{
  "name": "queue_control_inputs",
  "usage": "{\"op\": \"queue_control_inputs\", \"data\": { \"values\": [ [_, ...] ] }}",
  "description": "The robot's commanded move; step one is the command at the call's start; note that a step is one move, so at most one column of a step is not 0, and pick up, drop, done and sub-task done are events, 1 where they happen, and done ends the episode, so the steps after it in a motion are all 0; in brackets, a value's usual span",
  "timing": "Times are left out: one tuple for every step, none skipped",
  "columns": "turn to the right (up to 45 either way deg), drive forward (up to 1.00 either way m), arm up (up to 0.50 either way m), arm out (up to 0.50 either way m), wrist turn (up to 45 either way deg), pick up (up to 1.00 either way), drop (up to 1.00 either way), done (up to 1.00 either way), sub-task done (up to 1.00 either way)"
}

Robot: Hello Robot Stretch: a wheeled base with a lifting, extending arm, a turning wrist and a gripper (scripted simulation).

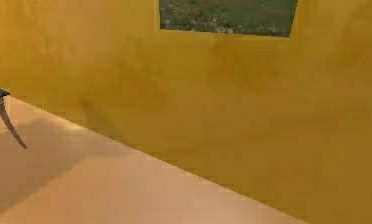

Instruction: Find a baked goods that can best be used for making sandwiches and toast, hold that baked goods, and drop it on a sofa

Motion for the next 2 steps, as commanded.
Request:
{"op": "queue_control_inputs", "data": {
  "values": [
    [-45.0,0.0,0.0,0.0,0.0,0.0,0.0,0.0,0.0],
    [-45.0,0.0,0.0,0.0,0.0,0.0,0.0,0.0,0.0]
  ]
}}
